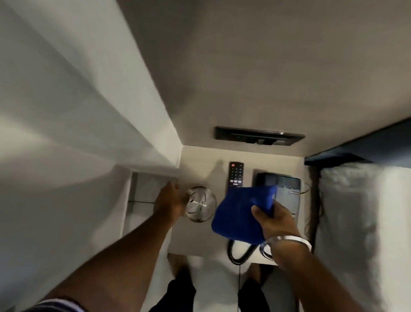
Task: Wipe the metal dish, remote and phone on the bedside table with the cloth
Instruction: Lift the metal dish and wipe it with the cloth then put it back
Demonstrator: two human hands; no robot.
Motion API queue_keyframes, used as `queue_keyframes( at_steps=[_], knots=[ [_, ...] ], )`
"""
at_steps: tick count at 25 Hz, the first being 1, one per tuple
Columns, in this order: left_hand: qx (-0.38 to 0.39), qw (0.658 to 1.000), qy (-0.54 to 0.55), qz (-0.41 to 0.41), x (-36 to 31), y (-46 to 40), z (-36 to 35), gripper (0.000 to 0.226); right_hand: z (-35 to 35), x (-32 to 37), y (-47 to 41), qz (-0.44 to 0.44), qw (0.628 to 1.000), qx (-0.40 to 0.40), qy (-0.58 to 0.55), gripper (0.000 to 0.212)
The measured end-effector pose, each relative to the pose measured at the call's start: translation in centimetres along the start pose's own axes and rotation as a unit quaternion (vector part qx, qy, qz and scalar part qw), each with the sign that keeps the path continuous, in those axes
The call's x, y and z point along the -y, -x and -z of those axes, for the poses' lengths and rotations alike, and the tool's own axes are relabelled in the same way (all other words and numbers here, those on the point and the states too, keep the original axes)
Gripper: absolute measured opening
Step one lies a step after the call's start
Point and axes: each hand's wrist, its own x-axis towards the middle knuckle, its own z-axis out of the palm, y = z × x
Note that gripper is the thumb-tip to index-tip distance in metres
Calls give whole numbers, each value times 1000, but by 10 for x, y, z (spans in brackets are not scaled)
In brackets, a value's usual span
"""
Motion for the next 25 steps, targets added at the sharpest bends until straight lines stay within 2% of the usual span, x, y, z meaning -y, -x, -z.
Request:
queue_keyframes(
  at_steps=[2, 6, 8, 9, 11, 12, 14, 17, 19, 22, 23, 25],
  knots=[
    [8, 999, -30, 16, 26, -31, -15, 48, -25, -13, -5, 10, 998, -39, 47, 9],
    [20, 998, -58, -14, 45, -69, -49, 27, -36, -22, -1, 25, 992, -99, 80, 7],
    [61, 998, -3, 18, 42, -74, -41, 25, -35, -13, 13, 37, 991, -112, 68, 8],
    [102, 991, 75, 52, 36, -68, -32, 22, -35, -4, 24, 50, 989, -121, 67, 9],
    [183, 948, 243, 95, 14, -33, 2, 18, -34, 21, 51, 86, 986, -121, 76, 6],
    [206, 931, 291, 82, 1, -9, 24, 25, -33, 36, 67, 110, 983, -120, 86, 7],
    [250, 894, 370, 30, -17, 39, 71, 41, -31, 67, 100, 158, 975, -110, 107, 9],
    [337, 816, 465, -63, -40, 102, 136, 66, -27, 119, 154, 267, 953, -62, 131, 12],
    [377, 749, 528, -132, -61, 144, 174, 75, -18, 156, 198, 370, 914, -43, 162, 14],
    [443, 614, 620, -204, -97, 200, 219, 79, -1, 202, 254, 490, 834, -27, 252, 39],
    [458, 587, 633, -214, -112, 219, 232, 77, 5, 217, 270, 515, 809, -19, 282, 42],
    [459, 557, 659, -213, -135, 249, 249, 77, 15, 239, 293, 535, 777, 14, 330, 46]
  ],
)
